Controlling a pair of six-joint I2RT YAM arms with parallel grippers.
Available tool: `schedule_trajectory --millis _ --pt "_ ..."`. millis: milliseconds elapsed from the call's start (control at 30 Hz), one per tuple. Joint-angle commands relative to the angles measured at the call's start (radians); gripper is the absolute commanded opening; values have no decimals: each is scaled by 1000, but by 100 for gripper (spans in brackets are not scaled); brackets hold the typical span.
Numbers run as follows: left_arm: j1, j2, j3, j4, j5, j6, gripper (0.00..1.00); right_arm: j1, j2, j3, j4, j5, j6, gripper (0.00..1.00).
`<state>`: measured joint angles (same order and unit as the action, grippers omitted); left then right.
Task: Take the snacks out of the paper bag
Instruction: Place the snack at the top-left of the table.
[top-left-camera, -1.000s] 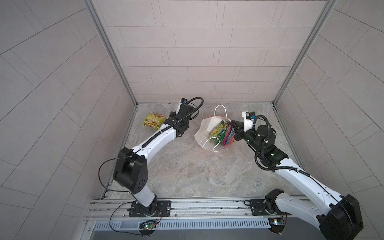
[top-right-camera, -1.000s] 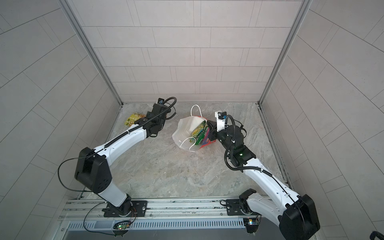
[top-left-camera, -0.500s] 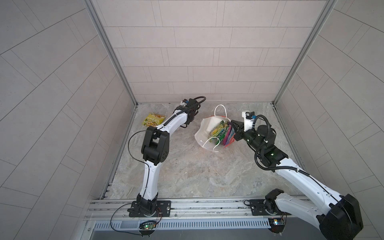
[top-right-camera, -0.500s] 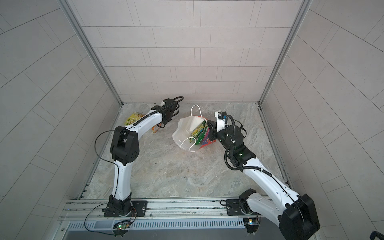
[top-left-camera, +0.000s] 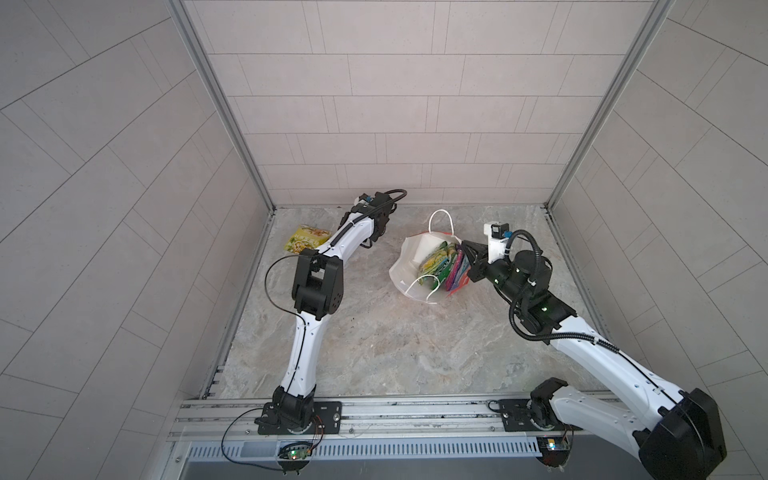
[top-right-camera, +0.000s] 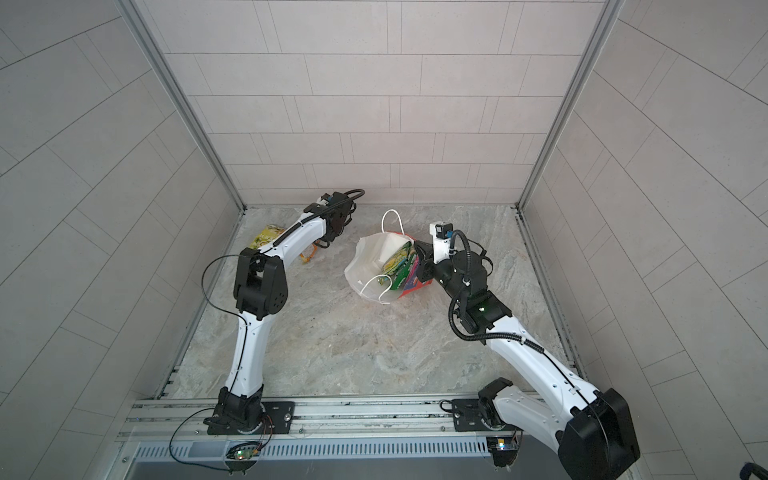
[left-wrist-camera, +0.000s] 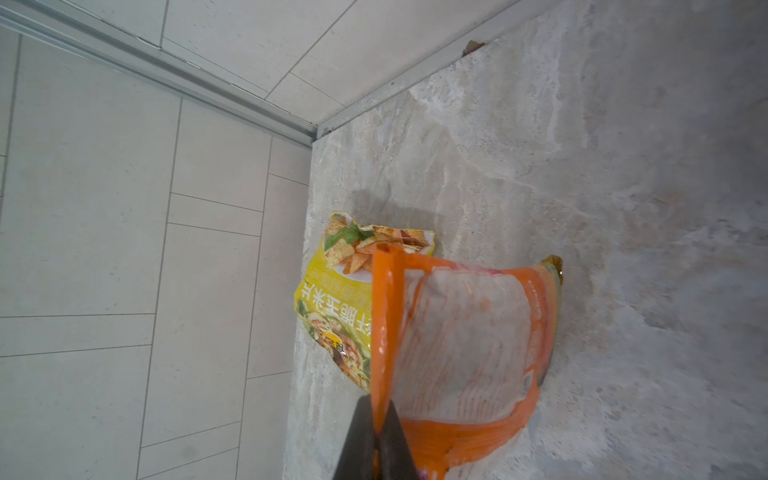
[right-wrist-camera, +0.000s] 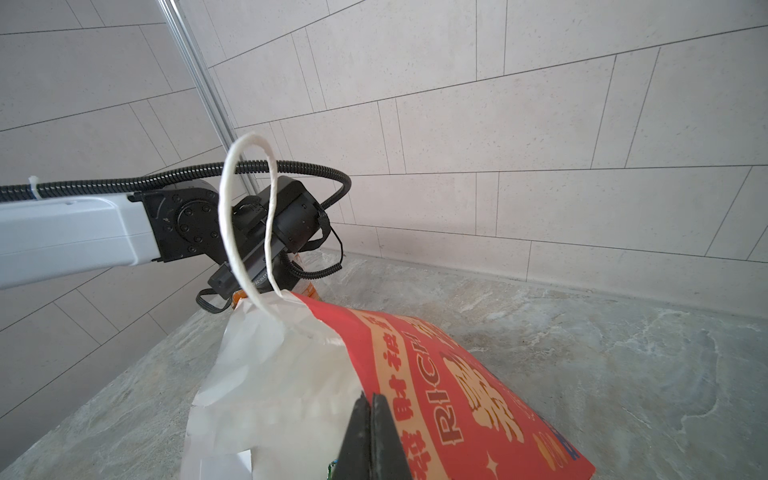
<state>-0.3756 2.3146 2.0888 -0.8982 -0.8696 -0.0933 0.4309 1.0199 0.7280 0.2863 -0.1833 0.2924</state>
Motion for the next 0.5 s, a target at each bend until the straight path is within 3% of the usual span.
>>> schedule_trajectory --millis 0,100,467 --pt "3 36 68 -62 -111 20 0 -3 -21 -2 13 4 -5 0" --pt "6 43 74 -65 -148 35 0 -4 -23 -1 10 4 -5 0" --pt "12 154 156 -102 -93 24 1 -3 -24 -2 11 4 -4 0"
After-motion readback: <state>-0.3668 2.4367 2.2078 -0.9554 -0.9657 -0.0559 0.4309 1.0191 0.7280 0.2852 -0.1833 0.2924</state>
